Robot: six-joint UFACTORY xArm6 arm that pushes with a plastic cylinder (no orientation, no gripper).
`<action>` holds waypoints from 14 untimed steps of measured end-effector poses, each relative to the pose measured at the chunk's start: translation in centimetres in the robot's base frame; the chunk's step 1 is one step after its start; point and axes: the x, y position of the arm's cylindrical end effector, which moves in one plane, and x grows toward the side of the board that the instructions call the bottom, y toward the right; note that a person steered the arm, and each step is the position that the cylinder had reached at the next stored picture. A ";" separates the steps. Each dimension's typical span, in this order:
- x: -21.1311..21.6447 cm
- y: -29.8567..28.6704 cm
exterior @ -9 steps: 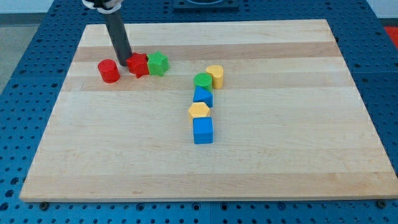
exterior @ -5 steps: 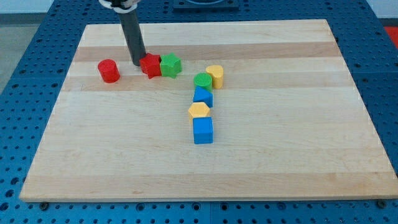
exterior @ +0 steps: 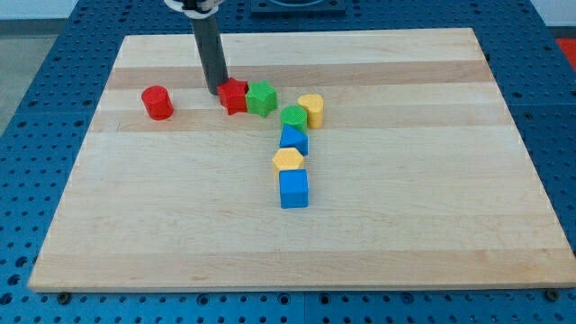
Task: Push the stars to the top of the green circle
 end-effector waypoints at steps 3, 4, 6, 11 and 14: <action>0.1 1.5; 0.3 1.5; 1.2 1.5; 1.2 3.6; -3.0 3.6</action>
